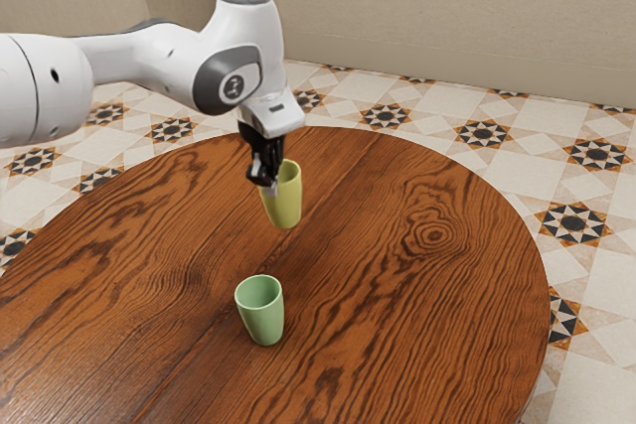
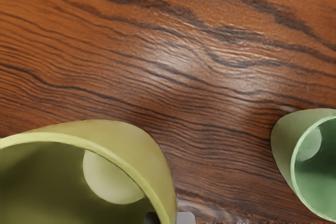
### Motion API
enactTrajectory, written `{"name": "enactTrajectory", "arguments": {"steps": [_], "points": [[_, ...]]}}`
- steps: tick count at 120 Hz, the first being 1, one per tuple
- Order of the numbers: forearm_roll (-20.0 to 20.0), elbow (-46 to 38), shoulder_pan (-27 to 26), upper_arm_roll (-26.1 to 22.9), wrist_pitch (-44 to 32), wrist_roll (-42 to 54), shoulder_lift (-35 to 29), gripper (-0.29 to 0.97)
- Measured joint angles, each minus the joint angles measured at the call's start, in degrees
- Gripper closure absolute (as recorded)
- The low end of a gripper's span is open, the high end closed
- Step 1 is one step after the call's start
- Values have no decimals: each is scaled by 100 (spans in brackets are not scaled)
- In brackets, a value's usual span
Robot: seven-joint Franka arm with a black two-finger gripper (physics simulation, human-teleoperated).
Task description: Place the left cup onto the right cup
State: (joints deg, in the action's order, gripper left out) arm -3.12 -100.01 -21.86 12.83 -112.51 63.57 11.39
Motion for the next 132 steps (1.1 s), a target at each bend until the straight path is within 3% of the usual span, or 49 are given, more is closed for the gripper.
{"name": "enactTrajectory", "arguments": {"steps": [132], "points": [[-860,-1885,-825,-15,-218,-1650,-1464,79]]}}
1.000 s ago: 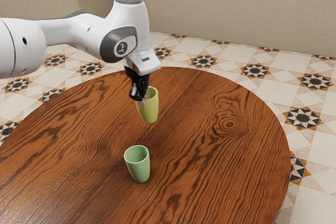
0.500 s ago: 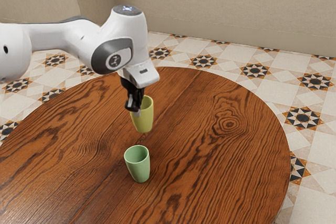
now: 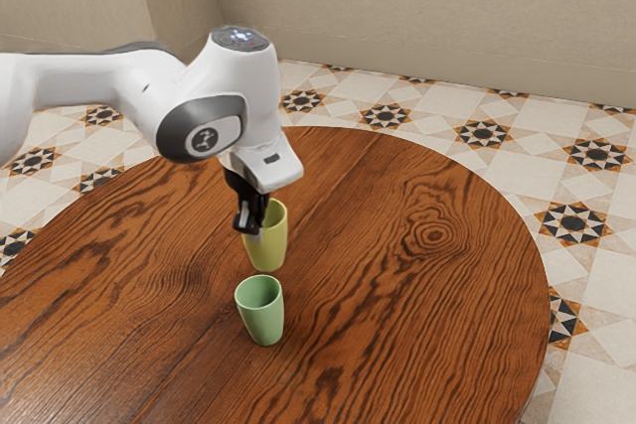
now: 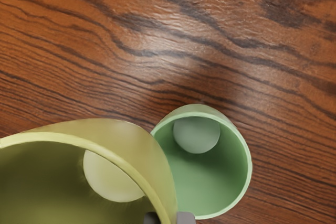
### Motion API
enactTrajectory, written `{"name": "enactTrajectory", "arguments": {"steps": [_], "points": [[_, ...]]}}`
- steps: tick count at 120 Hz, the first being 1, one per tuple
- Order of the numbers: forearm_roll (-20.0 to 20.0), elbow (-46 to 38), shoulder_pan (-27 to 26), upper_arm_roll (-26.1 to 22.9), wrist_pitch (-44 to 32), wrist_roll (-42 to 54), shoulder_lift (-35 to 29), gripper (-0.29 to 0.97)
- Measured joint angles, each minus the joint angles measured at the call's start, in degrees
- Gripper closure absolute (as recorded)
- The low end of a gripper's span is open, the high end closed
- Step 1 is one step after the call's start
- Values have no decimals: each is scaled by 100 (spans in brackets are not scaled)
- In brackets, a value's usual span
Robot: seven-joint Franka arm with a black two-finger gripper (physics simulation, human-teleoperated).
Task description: Place the left cup onto the right cup
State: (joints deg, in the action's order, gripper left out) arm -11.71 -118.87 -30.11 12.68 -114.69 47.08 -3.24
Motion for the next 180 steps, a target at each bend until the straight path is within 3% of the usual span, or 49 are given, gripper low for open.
{"name": "enactTrajectory", "arguments": {"steps": [79,180], "points": [[-280,-382,-164,-10,-140,-767,-217,79],[-271,-566,-354,-34,293,-1489,-596,79]]}}
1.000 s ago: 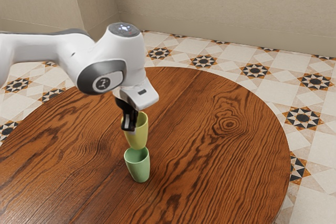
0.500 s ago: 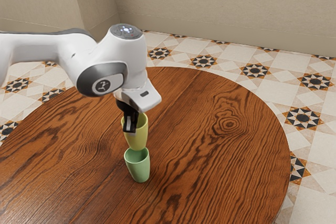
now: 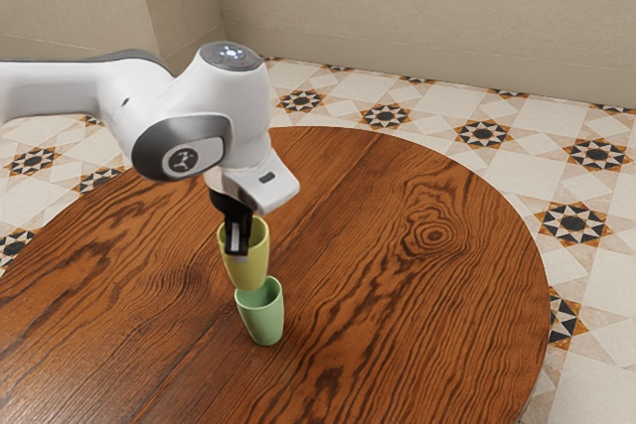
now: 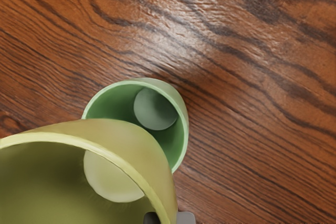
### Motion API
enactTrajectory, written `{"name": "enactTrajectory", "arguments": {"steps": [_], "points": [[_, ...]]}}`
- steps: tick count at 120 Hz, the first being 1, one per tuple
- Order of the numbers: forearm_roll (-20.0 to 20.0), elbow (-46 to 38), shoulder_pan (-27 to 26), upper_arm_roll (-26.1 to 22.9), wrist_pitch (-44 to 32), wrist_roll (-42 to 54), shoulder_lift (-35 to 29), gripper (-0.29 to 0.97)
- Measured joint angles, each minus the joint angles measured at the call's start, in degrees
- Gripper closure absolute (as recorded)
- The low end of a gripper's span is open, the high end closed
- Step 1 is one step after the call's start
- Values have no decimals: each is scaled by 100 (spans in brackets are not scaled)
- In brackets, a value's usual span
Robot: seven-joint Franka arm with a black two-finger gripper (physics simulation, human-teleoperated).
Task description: Place the left cup onto the right cup
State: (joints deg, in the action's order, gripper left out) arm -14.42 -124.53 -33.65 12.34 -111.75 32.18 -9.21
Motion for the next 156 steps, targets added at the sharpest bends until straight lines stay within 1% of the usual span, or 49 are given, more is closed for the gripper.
{"name": "enactTrajectory", "arguments": {"steps": [69,131,156], "points": [[18,-37,-150,-94,150,-405,-40,79],[-52,-1,-142,-100,59,-450,57,79],[-231,30,-149,-100,23,-447,108,79]]}}
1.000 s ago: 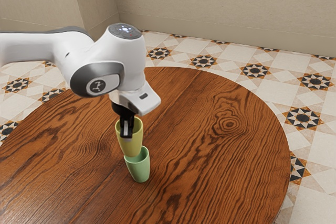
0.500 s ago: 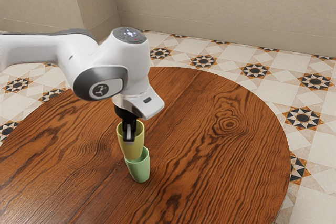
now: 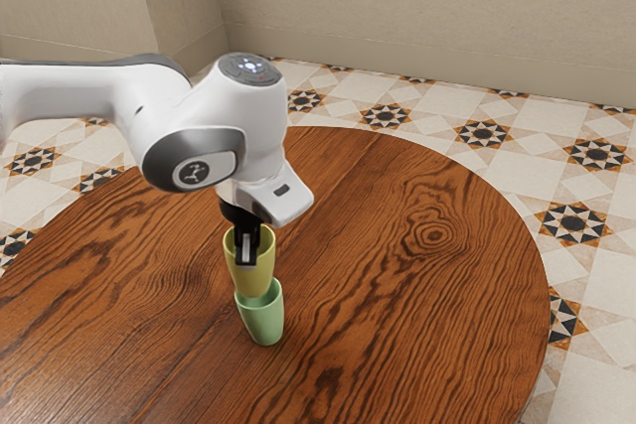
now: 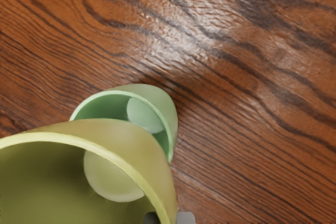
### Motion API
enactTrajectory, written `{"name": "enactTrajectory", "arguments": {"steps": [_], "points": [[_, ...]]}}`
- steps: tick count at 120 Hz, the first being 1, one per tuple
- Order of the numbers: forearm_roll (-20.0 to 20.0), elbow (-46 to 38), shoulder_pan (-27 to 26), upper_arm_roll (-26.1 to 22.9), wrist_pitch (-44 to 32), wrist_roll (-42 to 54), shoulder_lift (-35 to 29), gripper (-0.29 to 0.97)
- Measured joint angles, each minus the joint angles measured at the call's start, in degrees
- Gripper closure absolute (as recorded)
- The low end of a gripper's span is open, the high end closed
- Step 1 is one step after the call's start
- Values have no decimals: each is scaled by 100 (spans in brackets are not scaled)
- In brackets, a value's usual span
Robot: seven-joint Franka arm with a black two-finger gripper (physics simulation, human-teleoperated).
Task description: Place the left cup onto the right cup
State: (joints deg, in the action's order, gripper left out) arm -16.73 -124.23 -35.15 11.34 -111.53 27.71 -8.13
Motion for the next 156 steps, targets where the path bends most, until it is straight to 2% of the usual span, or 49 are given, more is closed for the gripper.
{"name": "enactTrajectory", "arguments": {"steps": [49,63,79,95,132,156], "points": [[-26,8,-9,0,-60,4,92,77],[22,-6,1,0,-72,15,117,60],[56,-16,27,-1,-80,24,120,34],[67,-16,33,-1,-84,34,122,18],[100,18,107,9,-119,99,123,4],[353,509,544,25,-206,326,339,2]]}}
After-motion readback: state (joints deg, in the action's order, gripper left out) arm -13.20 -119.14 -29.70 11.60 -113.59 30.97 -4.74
